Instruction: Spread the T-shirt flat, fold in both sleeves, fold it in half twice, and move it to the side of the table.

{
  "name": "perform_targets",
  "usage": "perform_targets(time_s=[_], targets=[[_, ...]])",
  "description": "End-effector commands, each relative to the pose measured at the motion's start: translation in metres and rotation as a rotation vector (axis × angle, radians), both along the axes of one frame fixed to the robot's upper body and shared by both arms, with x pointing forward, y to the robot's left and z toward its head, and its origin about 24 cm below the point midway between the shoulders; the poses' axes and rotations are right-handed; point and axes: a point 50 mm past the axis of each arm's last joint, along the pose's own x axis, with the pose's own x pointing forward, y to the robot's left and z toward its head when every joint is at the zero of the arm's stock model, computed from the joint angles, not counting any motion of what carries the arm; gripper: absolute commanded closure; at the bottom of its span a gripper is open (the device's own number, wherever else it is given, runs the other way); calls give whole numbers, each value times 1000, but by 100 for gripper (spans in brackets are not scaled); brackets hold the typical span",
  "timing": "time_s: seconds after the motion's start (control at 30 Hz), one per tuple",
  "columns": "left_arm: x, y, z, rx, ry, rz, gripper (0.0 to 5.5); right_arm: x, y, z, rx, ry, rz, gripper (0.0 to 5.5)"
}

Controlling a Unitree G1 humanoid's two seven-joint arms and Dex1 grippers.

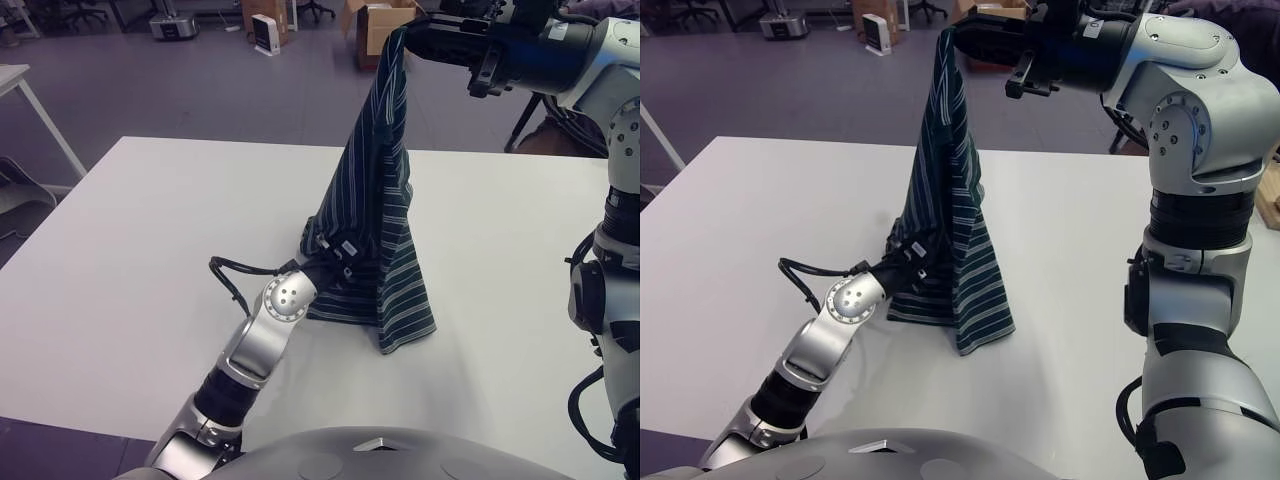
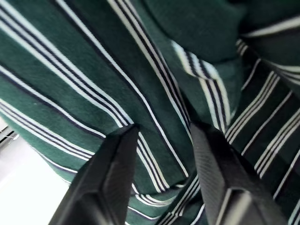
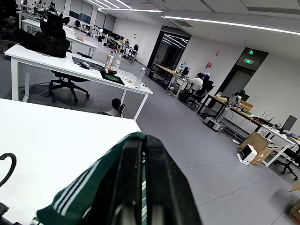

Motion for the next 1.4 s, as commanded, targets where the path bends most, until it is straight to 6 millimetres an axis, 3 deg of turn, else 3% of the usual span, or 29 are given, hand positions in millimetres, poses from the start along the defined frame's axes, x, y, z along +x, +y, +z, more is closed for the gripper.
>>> perform_targets(time_s=[0.03, 0.17, 0.4, 0.67, 1.0, 1.23, 1.4], targets=[[-2, 4, 6, -46, 4, -2, 420, -3, -3, 7, 10, -18, -13, 550], [-15, 4, -9, 13, 53, -67, 494, 0, -7, 6, 20, -12, -37, 550], [-19, 2, -18, 83, 49, -89, 378, 2, -9, 0, 20, 11, -48, 550], [-12, 10, -38, 376, -224, -37, 236, 2, -6, -1, 27, 32, -31, 550], [-14, 11, -52, 330, -239, -75, 236, -1, -5, -1, 51, 53, -9, 550], [-13, 18, -47, 414, -399, -58, 236, -21, -7, 16, 172, 135, 136, 550], [-18, 19, -40, 408, -507, -16, 316, -21, -6, 19, 203, 159, 137, 550]])
